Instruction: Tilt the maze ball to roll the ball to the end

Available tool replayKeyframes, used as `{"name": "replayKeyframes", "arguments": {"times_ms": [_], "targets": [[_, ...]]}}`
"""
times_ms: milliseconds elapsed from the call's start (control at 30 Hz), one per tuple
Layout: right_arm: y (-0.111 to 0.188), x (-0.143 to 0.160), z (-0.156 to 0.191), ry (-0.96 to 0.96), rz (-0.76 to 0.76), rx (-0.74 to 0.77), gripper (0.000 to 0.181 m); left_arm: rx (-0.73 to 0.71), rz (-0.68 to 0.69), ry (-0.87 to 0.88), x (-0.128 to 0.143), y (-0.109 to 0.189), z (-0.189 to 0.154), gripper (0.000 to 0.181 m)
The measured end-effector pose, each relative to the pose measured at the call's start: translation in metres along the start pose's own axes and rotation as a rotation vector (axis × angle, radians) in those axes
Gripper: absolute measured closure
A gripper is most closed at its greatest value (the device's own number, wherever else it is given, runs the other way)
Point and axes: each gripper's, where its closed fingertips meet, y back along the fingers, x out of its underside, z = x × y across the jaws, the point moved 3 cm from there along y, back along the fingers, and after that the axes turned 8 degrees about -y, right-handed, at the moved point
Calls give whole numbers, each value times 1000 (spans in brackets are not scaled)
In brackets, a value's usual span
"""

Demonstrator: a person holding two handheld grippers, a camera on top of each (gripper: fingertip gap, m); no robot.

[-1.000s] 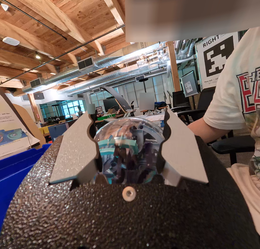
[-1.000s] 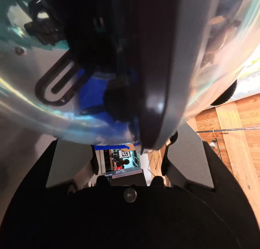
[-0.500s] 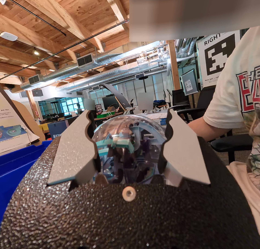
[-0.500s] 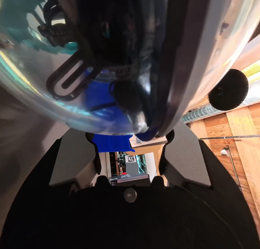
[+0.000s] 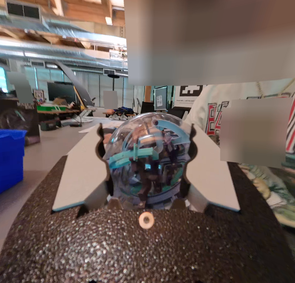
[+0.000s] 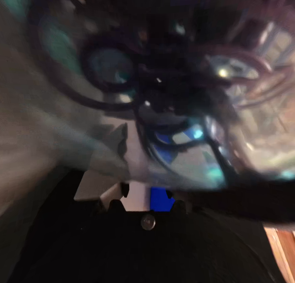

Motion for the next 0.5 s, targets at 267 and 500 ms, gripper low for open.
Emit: {"name": "replayKeyframes", "arguments": {"times_ms": [267, 500], "targets": [[12, 71, -22, -202, 259, 62, 120, -495, 123, -329, -4, 12, 54, 110], [30, 95, -26, -222, 363, 29, 122, -243, 37, -201, -13, 3, 23, 77]]}}
